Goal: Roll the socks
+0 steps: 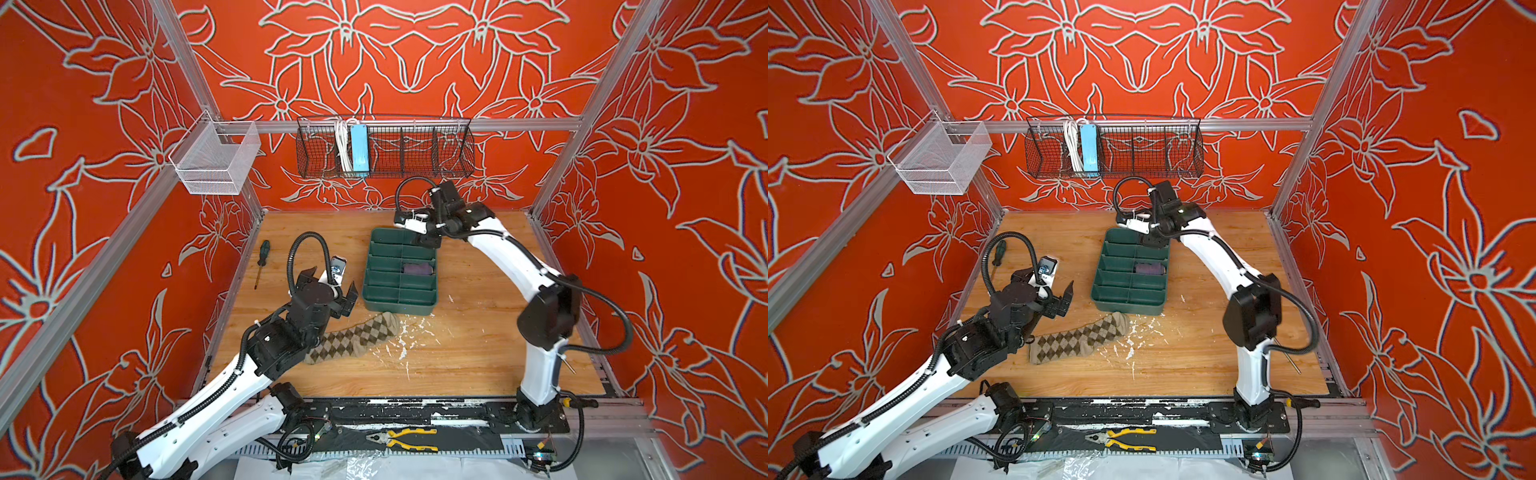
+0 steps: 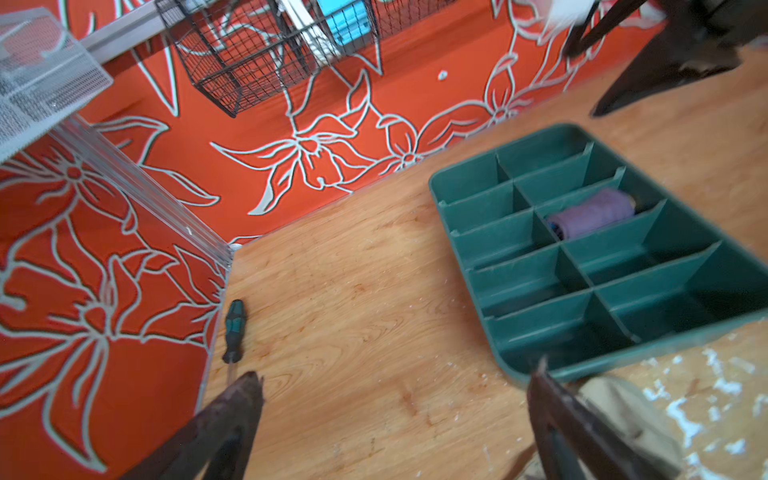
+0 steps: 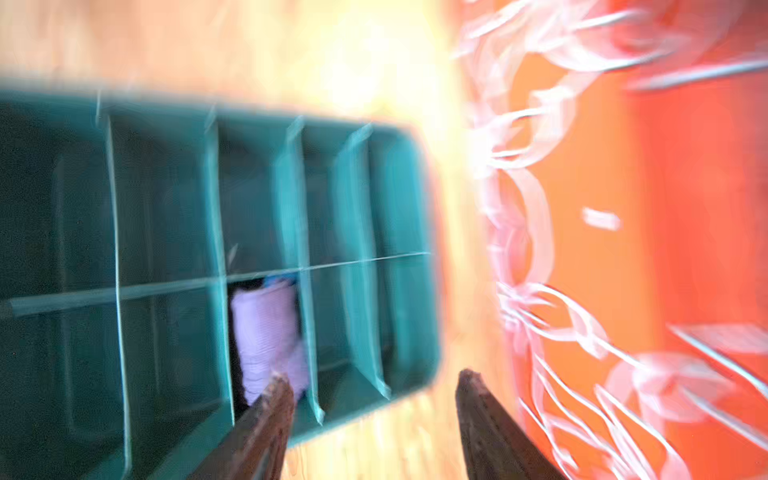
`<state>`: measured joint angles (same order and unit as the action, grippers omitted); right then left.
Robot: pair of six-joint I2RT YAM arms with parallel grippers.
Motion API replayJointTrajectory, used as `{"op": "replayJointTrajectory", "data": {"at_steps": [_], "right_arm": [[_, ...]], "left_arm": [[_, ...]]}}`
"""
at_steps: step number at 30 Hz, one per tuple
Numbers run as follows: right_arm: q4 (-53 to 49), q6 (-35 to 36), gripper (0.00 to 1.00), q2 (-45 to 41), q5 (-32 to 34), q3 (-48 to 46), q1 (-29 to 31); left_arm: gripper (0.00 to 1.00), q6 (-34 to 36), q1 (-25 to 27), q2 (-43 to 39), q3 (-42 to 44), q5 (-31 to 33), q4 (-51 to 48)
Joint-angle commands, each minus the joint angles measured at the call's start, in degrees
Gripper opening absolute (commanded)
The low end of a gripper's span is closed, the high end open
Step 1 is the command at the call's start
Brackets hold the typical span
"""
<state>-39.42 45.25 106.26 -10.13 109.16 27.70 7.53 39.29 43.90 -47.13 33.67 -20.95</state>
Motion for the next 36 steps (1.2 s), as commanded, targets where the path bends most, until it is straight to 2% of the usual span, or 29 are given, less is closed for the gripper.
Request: {"op": "replayJointTrajectory", "data": {"at_steps": [1,2,4,6,9,14,17,19,24,28,31,34,36], "right_arm": [[11.6,-24.6,0.70,-8.7,4.9,-4.9,-0.3],[12.0,-31.5,0.76,-11.7,7.0,-6.8,-0.3],[11.2,-42.7,0.78,-17.4,9.9,-10.5,-0.4],[11.0,-47.9,0.78,-23.9,6.0,-16.1,-0.8],[16.8,-55.1,0.77,-34.7,-1.8,-27.8,-1.2],[18.1,-65.2,0.74,-45.8,-12.3,-38.7,-1.8],[17.5,-71.3,0.72,-50.8,-9.0,-44.1,-1.8],[14.3,-73.9,0.71,-52.8,-6.4,-46.0,-1.8],[3.3,-77.9,0.63,-52.5,1.0,-48.2,-1.8],[0.0,-78.4,0.61,-47.5,3.3,-47.6,-0.4],[-1.6,-79.1,0.61,-42.5,10.5,-44.1,4.6],[-4.1,-80.3,0.62,-35.6,19.1,-37.8,10.7],[-5.2,-83.8,0.62,-30.7,20.3,-34.4,12.3]], "left_arm": [[0.97,-8.1,-0.5,0.1,-4.3,-2.1,-2.6],[0.97,-8.9,-0.6,0.3,-6.0,-5.5,-5.3],[0.97,-11.5,-0.6,0.9,-8.8,-11.0,-9.7],[0.97,-14.7,-0.7,0.9,-10.9,-14.2,-13.1],[0.97,-18.6,-0.7,-1.1,-9.2,-19.9,-10.8],[0.97,-26.7,-0.8,-5.4,-4.5,-21.1,-5.6],[0.97,-31.9,-0.8,-6.0,-3.4,-19.2,-6.0],[0.97,-35.3,-0.8,-3.6,-5.2,-18.7,-10.0],[0.98,-42.9,-1.4,7.0,-11.7,-19.1,-22.7],[0.97,-45.8,-6.2,17.1,-14.9,-26.7,-28.4],[0.97,-49.4,-10.6,21.5,-14.9,-29.9,-29.6],[0.97,-51.6,-13.2,24.4,-15.2,-30.1,-31.4],[0.97,-51.3,-13.9,25.3,-15.3,-30.1,-32.0]]}}
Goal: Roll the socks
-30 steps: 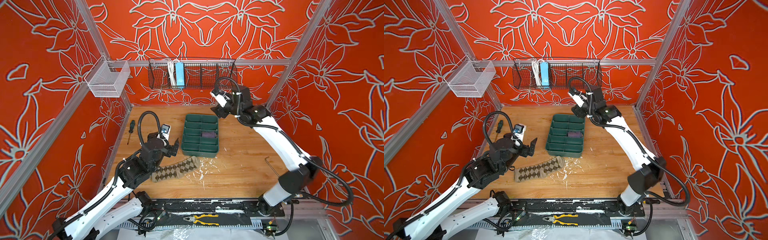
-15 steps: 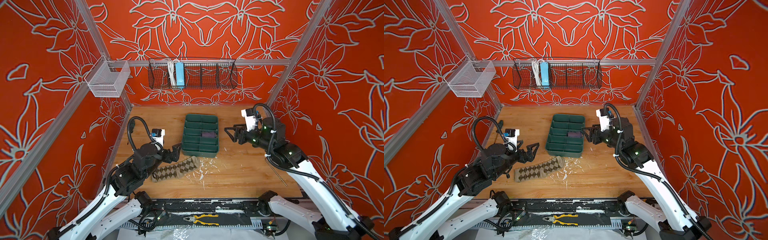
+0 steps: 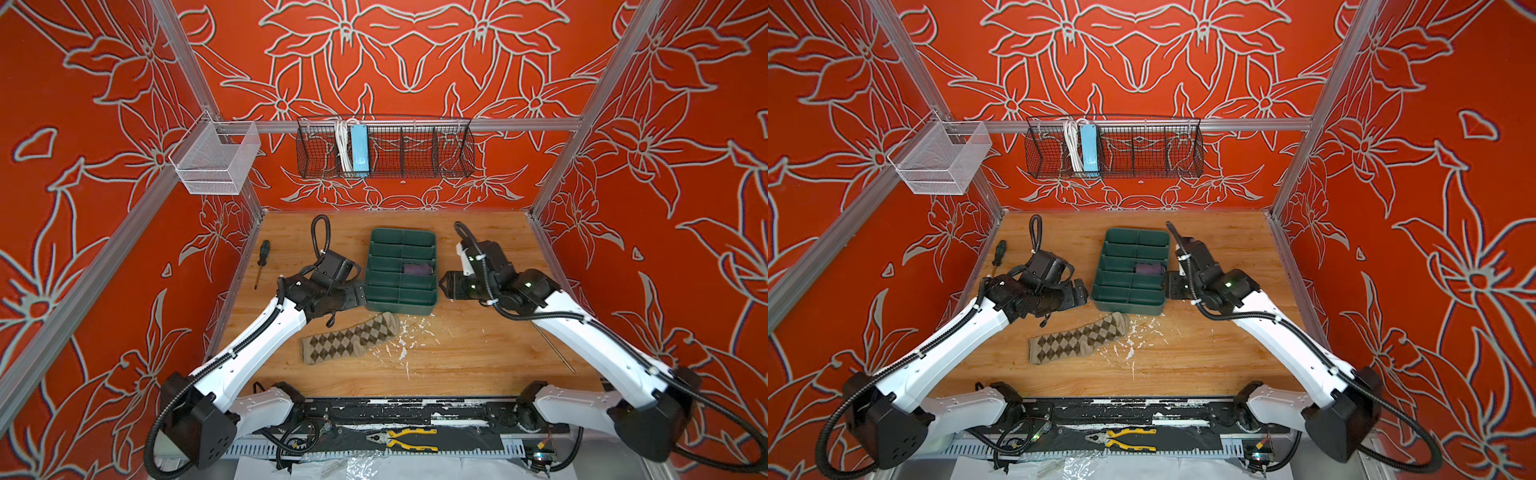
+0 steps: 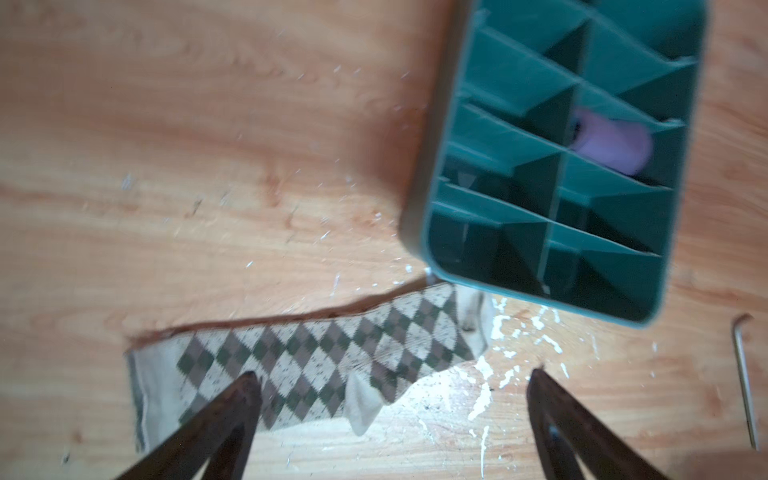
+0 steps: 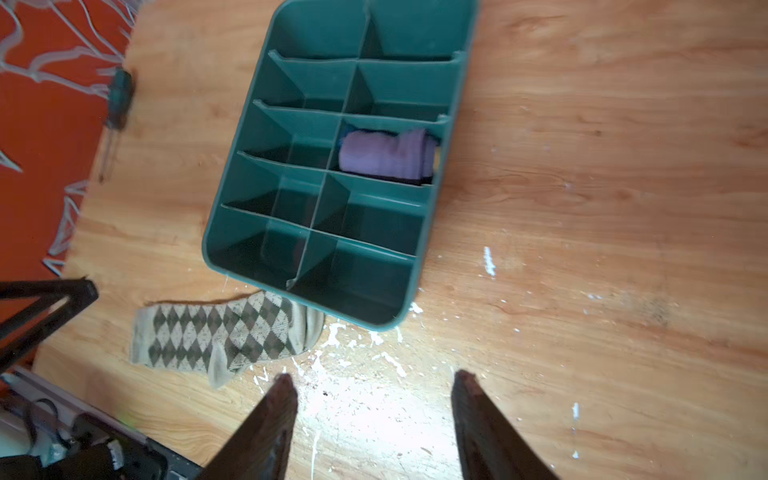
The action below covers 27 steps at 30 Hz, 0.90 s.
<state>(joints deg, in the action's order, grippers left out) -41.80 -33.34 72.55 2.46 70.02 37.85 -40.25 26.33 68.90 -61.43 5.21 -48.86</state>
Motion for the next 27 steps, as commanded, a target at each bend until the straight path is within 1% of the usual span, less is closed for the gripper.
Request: {"op": "replayJointTrajectory", "data": {"at_steps": [1,5,7,10,12,14,17,20,23,27], "right_arm": [[-3.0,-7.4,0.62,5.3,8.6,6.3,2.9],[-4.3,-14.7,0.63,13.4,14.5,10.9,6.5],[-5.5,-17.8,0.62,17.9,14.2,13.9,7.7],[-6.2,-20.4,0.62,24.0,11.0,18.1,8.5],[-7.3,-21.2,0.62,28.1,9.6,21.9,9.0],[-8.5,-21.2,0.65,31.9,8.4,25.5,9.2],[-10.6,-21.7,0.65,37.0,7.7,30.4,9.2],[-10.0,-22.0,0.65,40.7,6.9,32.5,9.2],[-11.1,-22.1,0.64,44.4,8.1,35.2,9.3],[-14.3,-23.3,0.62,48.4,11.9,39.0,9.1]], "left_arm": [[0.97,-3.3,-1.1,0.5,-0.8,-1.5,-4.3],[0.97,-4.1,-2.4,0.2,0.1,-1.4,-5.9],[0.97,-4.5,-3.1,0.1,0.3,-2.5,-6.7],[0.97,-3.8,-3.2,-0.1,0.9,-4.9,-7.1],[0.97,-3.3,-3.2,-0.3,1.7,-5.9,-7.1],[0.97,-2.8,-3.2,-0.5,3.0,-6.3,-7.0],[0.97,-2.3,-3.2,-0.8,4.6,-5.4,-7.1],[0.97,-2.7,-3.3,-0.8,5.4,-4.1,-7.7],[0.97,-3.3,-3.3,-0.7,6.0,-4.9,-7.5],[0.97,-3.4,-3.3,1.0,5.6,-6.1,-7.9]]}}
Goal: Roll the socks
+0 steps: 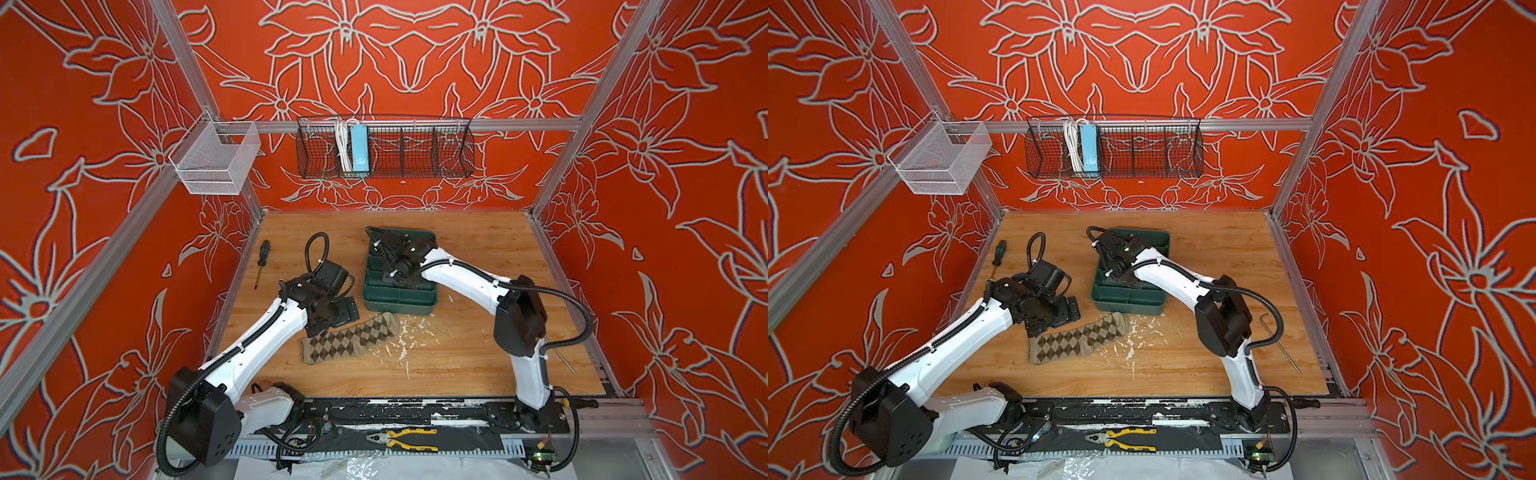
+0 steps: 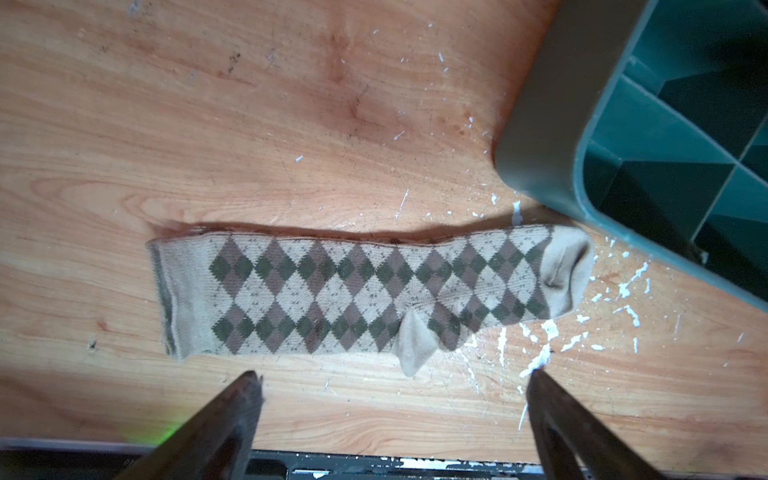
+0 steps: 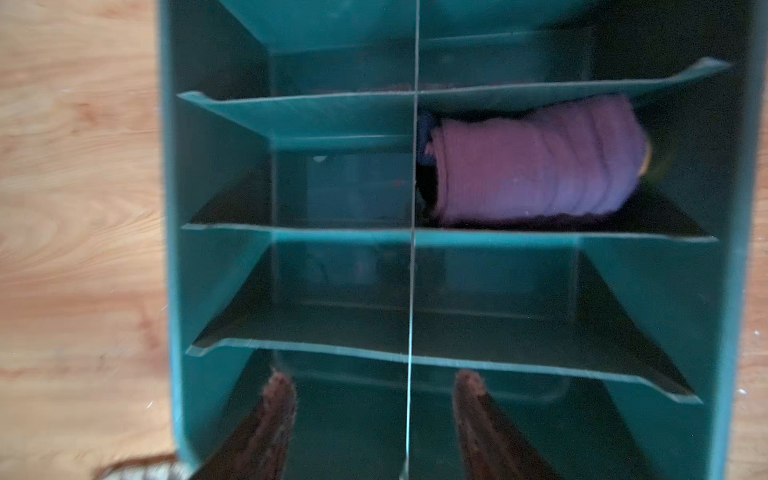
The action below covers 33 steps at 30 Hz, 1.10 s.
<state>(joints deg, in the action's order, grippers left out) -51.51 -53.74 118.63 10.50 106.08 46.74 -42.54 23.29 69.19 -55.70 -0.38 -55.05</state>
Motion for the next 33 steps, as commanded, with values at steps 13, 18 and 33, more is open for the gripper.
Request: {"op": "replayJointTrajectory", "data": {"at_steps": [13,18,33], "right_arm": [[0.0,-2.0,0.44,6.6,0.7,1.5,-1.8],[3.9,-2.8,0.27,5.9,1.1,-1.8,-2.1],[8.4,-0.5,0.00,-0.3,2.8,-15.0,-8.8]], "left_arm": [[0.97,2.0,-0.4,1.7,-2.2,2.2,-2.2],[0.97,2.5,-0.4,-0.8,-1.8,2.9,-0.5],[0.97,7.3,-0.4,-6.4,0.0,1.8,2.3]]}}
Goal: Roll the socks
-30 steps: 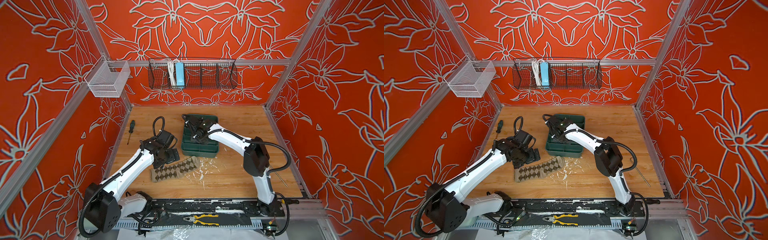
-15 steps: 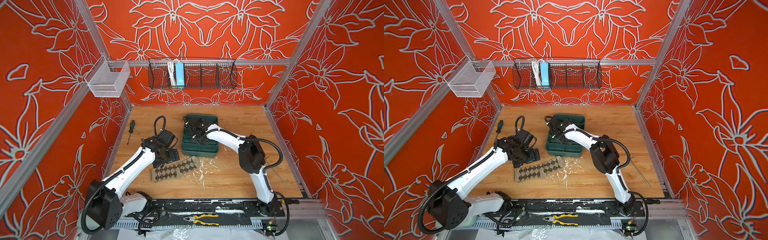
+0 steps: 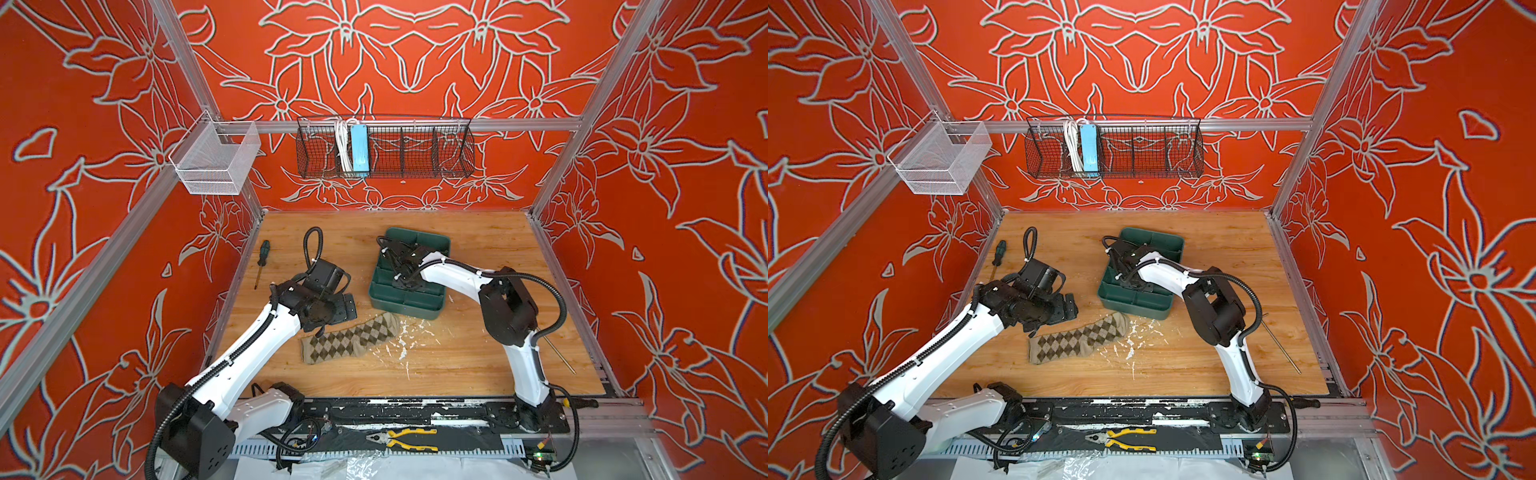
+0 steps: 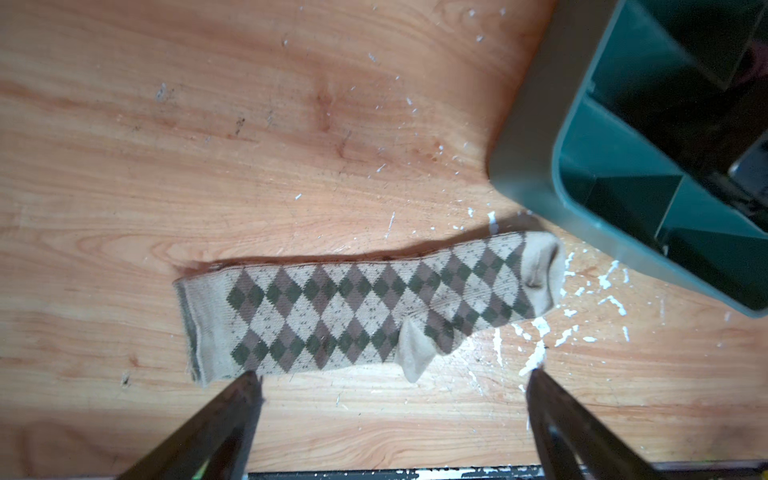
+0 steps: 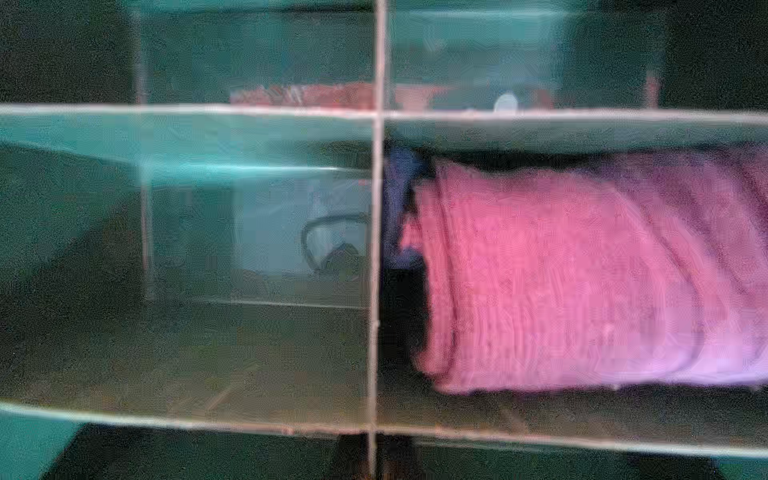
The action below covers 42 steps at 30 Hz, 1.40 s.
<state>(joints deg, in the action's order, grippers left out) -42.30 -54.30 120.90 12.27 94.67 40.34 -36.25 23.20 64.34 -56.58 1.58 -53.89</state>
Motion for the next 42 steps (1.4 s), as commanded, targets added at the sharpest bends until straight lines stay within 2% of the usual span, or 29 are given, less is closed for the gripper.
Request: {"op": "replayJointTrajectory", "data": {"at_steps": [1,7,11,15,21,28,31,34,38,39,42], "right_arm": [[-0.9,1.3,0.00,-3.7,1.3,-4.9,-3.1],[-2.7,14.8,0.00,-12.4,4.3,-15.2,-8.9],[-2.4,26.4,0.00,-17.3,2.4,-22.1,-13.1],[-2.5,33.2,0.00,-20.8,0.3,-27.2,-16.5],[-2.7,36.9,0.00,-22.2,-2.2,-31.0,-18.6],[-4.4,35.8,0.00,-20.9,1.8,-32.6,-20.4],[-6.3,35.5,0.14,-21.7,2.7,-31.2,-20.4],[-9.4,35.6,0.39,-24.4,2.2,-28.8,-20.4],[-11.2,37.5,0.78,-30.2,1.7,-26.4,-20.3],[-10.9,37.9,0.83,-31.9,1.8,-26.3,-20.4],[-10.0,38.9,0.85,-36.9,1.3,-26.1,-19.6]], "left_arm": [[0.97,1.2,-0.4,-1.7,0.9,-0.4,1.4],[0.97,2.3,-0.4,-1.8,1.6,-1.6,4.6],[0.97,1.9,-0.3,0.8,0.7,-2.2,5.8],[0.97,2.0,-0.4,3.9,-0.6,-2.9,7.0],[0.97,2.1,-0.4,7.9,-3.4,-2.7,7.7],[0.97,2.2,-0.4,12.1,-8.0,-1.9,6.9],[0.97,2.1,-0.6,13.7,-9.9,-1.0,7.0],[0.97,1.5,-1.0,15.9,-13.9,-1.4,4.1],[0.97,2.1,-1.2,18.4,-17.6,-0.6,0.1],[0.97,2.1,-1.5,18.5,-17.3,-0.3,-0.1],[0.97,1.7,-2.7,18.1,-14.9,0.5,0.1]]}}
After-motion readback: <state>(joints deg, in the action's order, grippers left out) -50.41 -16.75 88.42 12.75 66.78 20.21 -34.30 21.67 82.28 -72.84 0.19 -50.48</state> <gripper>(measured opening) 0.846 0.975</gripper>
